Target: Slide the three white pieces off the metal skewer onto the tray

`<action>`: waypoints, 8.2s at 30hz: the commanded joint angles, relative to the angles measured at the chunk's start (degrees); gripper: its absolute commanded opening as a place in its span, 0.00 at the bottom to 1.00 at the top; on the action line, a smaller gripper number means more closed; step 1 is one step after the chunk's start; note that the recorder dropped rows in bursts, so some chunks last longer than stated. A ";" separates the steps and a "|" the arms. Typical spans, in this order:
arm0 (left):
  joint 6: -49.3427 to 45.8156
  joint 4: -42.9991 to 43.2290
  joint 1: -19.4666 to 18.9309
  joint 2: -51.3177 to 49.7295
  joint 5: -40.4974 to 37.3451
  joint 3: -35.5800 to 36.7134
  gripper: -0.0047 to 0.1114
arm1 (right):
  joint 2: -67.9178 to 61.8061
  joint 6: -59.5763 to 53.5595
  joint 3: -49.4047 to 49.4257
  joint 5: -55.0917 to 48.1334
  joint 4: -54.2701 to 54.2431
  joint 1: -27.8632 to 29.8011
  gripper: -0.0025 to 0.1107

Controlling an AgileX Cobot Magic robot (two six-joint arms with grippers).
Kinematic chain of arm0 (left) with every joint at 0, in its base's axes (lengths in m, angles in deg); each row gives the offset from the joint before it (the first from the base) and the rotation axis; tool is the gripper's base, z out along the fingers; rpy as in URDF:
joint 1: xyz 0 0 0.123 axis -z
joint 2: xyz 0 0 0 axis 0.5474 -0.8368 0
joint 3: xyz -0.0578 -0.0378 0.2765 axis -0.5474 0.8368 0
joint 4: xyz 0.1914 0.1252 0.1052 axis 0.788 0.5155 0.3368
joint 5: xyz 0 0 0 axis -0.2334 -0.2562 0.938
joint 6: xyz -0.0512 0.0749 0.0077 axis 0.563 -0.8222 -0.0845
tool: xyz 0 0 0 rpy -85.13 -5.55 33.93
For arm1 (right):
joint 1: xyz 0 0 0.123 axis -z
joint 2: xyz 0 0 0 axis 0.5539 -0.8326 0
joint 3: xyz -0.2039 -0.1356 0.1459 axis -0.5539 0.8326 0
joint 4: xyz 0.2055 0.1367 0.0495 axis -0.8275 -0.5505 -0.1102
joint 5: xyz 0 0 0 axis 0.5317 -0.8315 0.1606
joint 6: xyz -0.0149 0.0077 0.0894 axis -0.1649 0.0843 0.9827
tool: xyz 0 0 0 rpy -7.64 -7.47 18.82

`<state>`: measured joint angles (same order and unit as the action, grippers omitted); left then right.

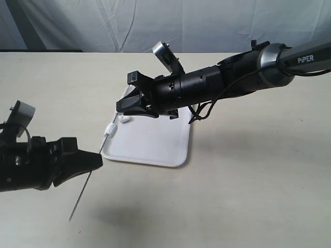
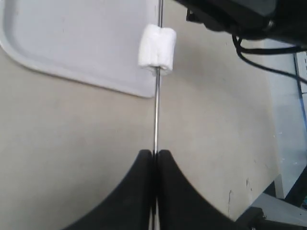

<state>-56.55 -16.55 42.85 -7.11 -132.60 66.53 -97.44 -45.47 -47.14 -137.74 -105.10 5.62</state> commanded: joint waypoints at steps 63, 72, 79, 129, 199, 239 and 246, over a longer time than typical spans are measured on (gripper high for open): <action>4.22 1.63 0.16 -9.37 -3.31 -11.63 0.04 | 0.16 19.18 -6.51 -6.71 16.52 0.59 0.30; 3.18 1.63 0.16 -9.37 0.70 -9.69 0.04 | 0.16 19.07 -6.51 -5.84 16.31 0.59 0.31; 3.18 1.63 0.16 -9.37 -1.27 -10.37 0.04 | 0.16 18.62 -6.51 -7.91 16.31 0.59 0.31; 2.51 1.63 0.16 1.16 -10.86 6.01 0.04 | 0.16 15.65 -6.51 10.15 15.35 0.59 0.16; 1.49 9.44 8.22 -9.49 17.93 -23.45 0.04 | 34.70 42.76 -5.15 6.58 78.58 0.70 0.39; 1.74 21.69 8.22 55.69 39.04 3.03 0.04 | 82.14 55.89 38.65 28.08 98.82 0.70 0.02; 1.74 24.82 8.22 55.69 37.24 5.88 0.04 | 90.43 81.61 38.65 11.49 114.70 0.70 0.02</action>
<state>-55.10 7.35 50.81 48.21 -94.01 71.38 -10.27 27.21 -8.77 -120.12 4.72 6.03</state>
